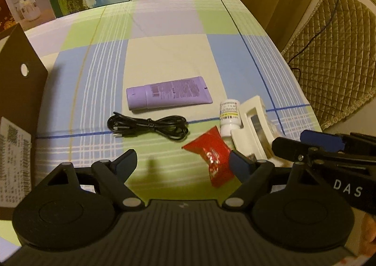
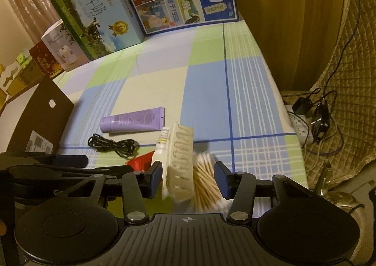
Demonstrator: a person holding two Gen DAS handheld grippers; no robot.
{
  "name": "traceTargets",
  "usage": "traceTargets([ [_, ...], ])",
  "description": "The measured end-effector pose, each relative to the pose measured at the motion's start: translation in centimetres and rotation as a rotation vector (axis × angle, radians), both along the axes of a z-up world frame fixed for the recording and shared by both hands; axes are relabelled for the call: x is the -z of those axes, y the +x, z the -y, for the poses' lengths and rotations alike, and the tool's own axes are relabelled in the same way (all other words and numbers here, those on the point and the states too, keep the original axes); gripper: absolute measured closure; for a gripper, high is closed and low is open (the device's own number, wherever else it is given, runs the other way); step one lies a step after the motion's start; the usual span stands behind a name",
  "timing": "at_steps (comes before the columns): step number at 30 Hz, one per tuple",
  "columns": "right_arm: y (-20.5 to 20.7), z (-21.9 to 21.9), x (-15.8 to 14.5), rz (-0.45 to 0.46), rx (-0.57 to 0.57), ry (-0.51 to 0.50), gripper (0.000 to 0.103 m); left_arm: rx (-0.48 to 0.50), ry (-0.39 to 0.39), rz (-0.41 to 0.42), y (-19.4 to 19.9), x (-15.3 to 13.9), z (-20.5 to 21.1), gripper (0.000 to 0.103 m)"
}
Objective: Organize objects
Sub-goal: 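Grasp the white plastic clip with right gripper while left gripper grasps the red packet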
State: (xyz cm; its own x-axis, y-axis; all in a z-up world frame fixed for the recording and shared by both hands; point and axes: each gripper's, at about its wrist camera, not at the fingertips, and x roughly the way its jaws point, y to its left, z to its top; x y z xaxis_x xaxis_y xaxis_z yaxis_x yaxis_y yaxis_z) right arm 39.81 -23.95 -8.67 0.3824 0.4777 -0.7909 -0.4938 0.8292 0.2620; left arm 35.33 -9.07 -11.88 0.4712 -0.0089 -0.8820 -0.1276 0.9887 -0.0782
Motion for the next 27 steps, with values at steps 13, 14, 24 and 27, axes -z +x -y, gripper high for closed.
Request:
traceTargets([
  [13,1.2,-1.4,1.2,-0.032,-0.042,-0.011,0.057,-0.015,-0.046,-0.07,2.5,3.2,-0.3,0.039],
  [14,1.1,-1.6,1.3,-0.031,-0.051,-0.014,0.057,-0.009,-0.021,-0.059,2.3,3.2,-0.2,0.041],
  [24,0.8,-3.7,2.2,0.012,-0.09,-0.042,0.061,-0.025,0.065,-0.06,-1.1,2.9,-4.1,0.063],
  [27,0.4,-4.1,2.2,0.027,-0.126,-0.05,0.075,-0.07,0.068,-0.064,-2.8,2.7,-6.0,0.063],
])
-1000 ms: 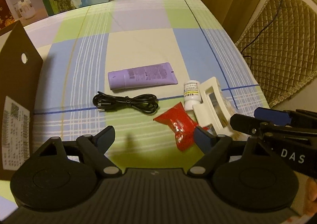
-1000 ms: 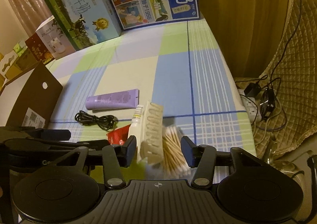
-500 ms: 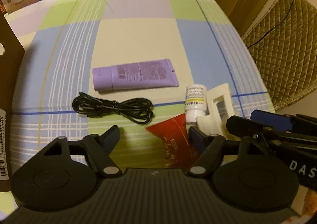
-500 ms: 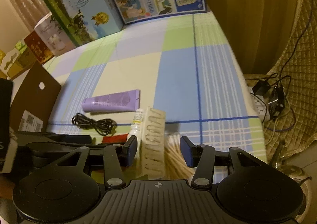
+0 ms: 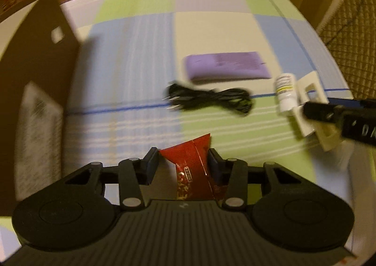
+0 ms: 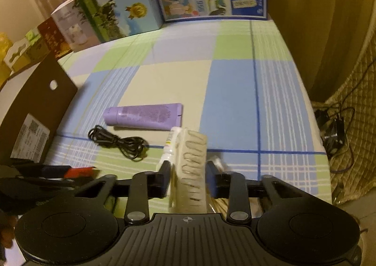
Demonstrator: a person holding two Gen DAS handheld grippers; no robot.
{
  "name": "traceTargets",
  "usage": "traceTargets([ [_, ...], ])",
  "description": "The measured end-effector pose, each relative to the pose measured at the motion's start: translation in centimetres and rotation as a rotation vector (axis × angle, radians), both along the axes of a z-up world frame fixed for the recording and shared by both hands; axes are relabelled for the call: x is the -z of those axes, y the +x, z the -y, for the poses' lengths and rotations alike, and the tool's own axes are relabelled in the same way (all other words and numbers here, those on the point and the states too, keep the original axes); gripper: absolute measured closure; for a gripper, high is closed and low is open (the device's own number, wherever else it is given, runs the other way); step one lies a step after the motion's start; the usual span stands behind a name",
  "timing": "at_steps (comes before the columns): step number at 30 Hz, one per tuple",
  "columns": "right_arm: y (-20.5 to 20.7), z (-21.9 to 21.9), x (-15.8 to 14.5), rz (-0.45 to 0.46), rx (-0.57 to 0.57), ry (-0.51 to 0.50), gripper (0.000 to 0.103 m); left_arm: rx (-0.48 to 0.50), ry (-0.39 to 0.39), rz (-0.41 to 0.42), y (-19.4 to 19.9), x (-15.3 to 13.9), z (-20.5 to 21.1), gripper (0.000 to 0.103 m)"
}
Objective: Organize objects
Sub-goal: 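Grasp the white plastic clip with right gripper while left gripper grasps the red packet, then carry the white clip and red packet over the brown box with both tools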
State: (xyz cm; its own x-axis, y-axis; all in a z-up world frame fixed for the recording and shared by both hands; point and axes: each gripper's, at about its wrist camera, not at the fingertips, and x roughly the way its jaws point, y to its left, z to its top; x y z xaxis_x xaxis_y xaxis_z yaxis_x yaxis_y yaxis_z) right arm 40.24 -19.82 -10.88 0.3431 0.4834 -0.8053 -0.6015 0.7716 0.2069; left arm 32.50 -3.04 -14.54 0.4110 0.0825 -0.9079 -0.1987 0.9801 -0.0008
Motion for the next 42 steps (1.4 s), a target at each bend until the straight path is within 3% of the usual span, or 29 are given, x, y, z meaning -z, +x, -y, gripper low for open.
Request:
traceTargets([
  [6,-2.6,-1.1,0.1,0.004,-0.096,-0.023,0.076,-0.059,0.002,-0.012,-3.1,-0.3,-2.5,0.063],
  [15,-8.4,-2.5,0.9,0.0,-0.246,-0.074,0.078,-0.063,-0.006,-0.014,-7.5,-0.7,-1.5,0.063],
  [26,-10.4,-2.4,-0.8,-0.002,-0.232,-0.02,0.078,-0.058,-0.052,0.006,-10.2,-1.7,-1.8,0.066],
  [42,-14.1,-5.6,-5.3,0.015,-0.231,0.066,0.078,-0.028,-0.084,0.113,-13.1,-7.5,-4.1,0.066],
])
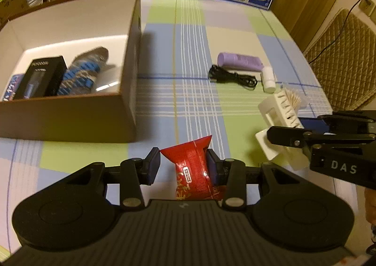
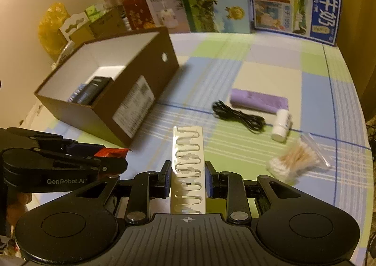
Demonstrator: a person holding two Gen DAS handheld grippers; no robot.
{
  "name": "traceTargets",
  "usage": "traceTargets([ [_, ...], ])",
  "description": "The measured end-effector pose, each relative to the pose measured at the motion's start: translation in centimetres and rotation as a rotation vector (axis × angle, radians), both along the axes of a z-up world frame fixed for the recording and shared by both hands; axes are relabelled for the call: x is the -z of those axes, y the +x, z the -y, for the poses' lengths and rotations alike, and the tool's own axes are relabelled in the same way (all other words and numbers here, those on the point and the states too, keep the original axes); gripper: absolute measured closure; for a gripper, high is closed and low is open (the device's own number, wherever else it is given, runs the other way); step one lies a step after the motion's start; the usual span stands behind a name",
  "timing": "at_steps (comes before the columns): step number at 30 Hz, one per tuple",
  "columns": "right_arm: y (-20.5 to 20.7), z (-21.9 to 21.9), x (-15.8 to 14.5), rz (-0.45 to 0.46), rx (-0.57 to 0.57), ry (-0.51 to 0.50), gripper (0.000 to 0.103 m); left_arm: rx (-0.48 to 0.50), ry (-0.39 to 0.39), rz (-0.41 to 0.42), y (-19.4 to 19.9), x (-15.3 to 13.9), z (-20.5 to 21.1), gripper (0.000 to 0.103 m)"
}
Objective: Organize objects
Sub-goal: 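Carry the white clip and red packet over the brown box with both tools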
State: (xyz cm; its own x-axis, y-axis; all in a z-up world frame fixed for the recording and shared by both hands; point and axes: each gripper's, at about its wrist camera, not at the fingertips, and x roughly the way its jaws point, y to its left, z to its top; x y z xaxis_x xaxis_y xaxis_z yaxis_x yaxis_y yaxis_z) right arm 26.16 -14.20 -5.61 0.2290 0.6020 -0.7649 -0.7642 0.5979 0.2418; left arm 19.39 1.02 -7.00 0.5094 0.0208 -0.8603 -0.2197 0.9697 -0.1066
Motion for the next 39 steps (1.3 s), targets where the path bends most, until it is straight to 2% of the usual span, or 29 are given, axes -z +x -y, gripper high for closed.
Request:
traceTargets([
  [6,-1.6,-2.7,-2.3,0.007,-0.022,0.063,0.078,0.002,-0.028,0.061,-1.7,-2.8,-2.3,0.066],
  [12,-3.0,-6.8,-4.2,0.031,-0.071,0.116,0.078,-0.023,-0.009,0.114,-3.4,-5.5,-6.0,0.066],
  [25,-4.8,-15.0,-5.6,0.058,-0.156,0.15,0.078,-0.122,0.027,0.155,-5.5,-7.6,-14.9,0.067],
  [35,-2.2,-20.5,-5.6,0.121,-0.144,0.119,0.078,-0.16,0.051,0.168,-3.6,-8.1,-20.5,0.067],
  [39,-0.2,-22.9,-4.8,0.148,-0.13,0.08,0.078,-0.164,0.102,0.153,-1.6,-7.7,-23.1,0.067],
])
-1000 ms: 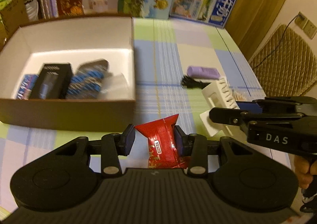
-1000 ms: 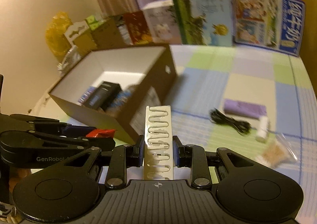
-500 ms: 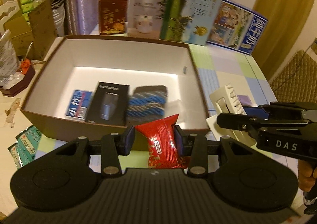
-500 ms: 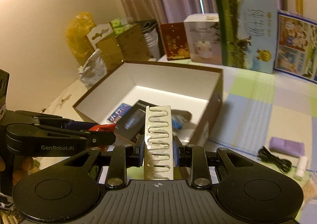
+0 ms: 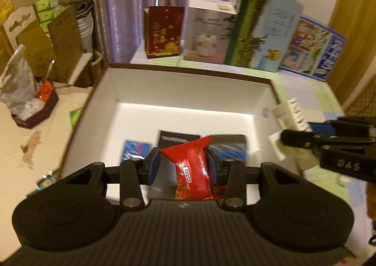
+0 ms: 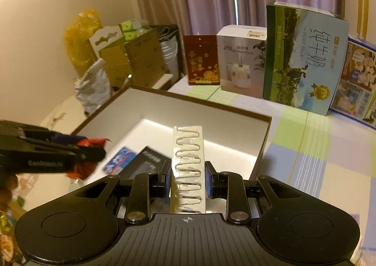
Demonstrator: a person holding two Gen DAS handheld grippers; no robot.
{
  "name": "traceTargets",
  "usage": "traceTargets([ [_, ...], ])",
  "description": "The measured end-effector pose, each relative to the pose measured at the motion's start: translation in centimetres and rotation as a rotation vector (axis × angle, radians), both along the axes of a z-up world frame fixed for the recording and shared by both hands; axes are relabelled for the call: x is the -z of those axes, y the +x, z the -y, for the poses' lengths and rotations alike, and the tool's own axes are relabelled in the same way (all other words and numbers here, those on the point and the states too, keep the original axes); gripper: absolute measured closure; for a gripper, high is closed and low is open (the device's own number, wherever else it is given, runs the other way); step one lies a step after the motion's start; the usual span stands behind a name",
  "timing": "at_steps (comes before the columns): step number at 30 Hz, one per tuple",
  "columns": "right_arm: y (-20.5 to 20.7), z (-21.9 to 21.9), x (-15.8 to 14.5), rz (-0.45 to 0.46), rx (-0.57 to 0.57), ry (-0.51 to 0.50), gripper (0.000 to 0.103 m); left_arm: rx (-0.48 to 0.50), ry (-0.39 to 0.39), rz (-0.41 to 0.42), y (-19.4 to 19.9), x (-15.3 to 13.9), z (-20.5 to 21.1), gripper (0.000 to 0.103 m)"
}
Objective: Organize objects
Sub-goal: 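Carry the white clip and red packet over the brown box with both tools, then open both grippers to drop the clip and red packet into the box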
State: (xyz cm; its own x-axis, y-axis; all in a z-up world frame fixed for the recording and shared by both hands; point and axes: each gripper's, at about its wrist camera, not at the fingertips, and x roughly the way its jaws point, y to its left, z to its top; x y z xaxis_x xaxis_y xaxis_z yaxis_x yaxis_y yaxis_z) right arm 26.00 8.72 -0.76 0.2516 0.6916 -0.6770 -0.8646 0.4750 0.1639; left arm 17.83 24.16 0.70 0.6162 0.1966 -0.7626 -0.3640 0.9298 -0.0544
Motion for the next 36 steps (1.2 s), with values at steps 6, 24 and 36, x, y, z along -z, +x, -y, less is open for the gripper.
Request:
traceTargets([
  [6,2.9,-3.0,2.2,0.025,0.032,-0.079,0.078,-0.022,0.049,-0.049,3.5,1.6,-3.9,0.066],
  [24,6.9,-9.0,7.9,0.139,0.024,-0.326,0.078,-0.008,0.052,-0.169,10.5,8.2,-10.1,0.066],
  [36,7.8,-9.1,7.2,0.149,0.019,-0.28,0.047,-0.012,0.057,-0.195,12.3,9.7,-11.2,0.066],
])
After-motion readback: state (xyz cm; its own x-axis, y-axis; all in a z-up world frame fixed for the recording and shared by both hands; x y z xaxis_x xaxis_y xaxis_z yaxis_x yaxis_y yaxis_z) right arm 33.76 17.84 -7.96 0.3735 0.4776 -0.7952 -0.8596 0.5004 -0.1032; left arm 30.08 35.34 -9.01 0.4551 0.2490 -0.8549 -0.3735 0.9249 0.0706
